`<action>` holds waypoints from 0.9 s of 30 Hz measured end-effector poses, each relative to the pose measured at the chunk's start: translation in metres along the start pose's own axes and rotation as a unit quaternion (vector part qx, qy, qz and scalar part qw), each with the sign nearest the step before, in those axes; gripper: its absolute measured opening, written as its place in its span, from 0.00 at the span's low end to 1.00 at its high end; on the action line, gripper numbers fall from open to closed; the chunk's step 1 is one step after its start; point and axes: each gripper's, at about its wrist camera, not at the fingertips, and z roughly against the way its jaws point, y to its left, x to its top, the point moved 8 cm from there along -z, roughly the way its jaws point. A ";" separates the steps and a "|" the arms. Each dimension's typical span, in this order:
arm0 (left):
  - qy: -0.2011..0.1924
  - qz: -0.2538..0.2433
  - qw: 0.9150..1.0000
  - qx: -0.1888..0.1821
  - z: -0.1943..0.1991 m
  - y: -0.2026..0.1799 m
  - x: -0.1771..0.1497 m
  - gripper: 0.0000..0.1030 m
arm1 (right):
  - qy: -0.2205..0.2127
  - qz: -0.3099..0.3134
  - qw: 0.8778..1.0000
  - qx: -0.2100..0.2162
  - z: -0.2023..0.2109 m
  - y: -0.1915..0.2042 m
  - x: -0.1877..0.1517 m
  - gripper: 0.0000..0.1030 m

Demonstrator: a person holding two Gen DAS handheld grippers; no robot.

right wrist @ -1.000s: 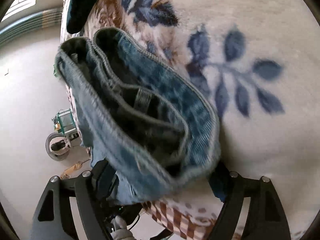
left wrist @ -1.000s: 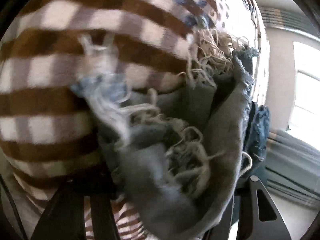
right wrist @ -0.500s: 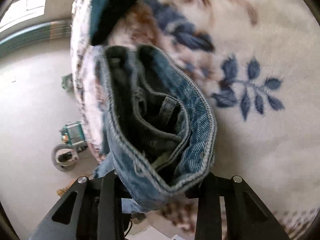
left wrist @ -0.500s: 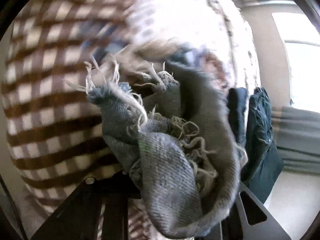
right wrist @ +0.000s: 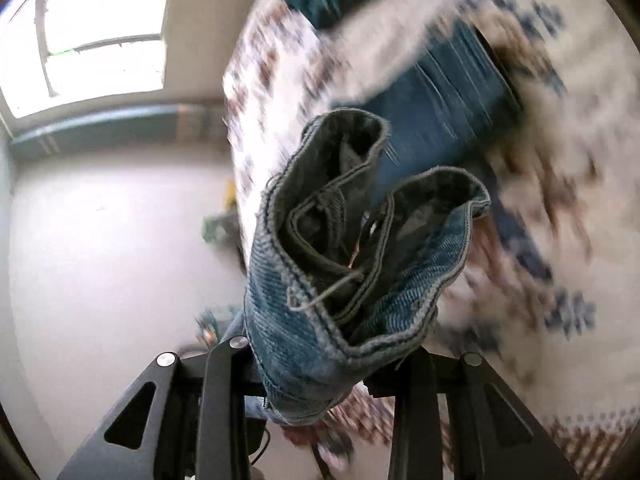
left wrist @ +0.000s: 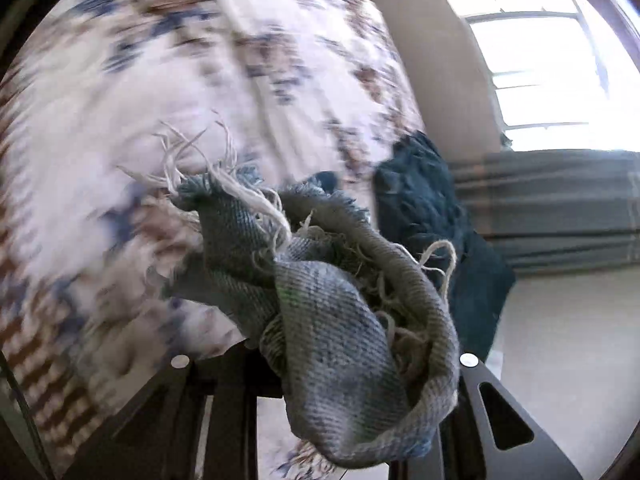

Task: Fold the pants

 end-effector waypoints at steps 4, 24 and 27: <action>0.033 -0.043 0.998 -0.040 -0.054 -0.073 0.052 0.20 | -0.064 -0.005 0.998 0.016 0.015 0.038 0.063 0.33; 0.184 -0.105 0.977 0.028 -0.301 0.075 0.050 0.20 | -0.131 -0.115 0.983 -0.054 -0.090 -0.176 0.163 0.33; 0.178 -0.110 0.978 0.018 -0.293 0.080 0.046 0.20 | -0.130 -0.100 0.985 -0.057 -0.095 -0.172 0.163 0.33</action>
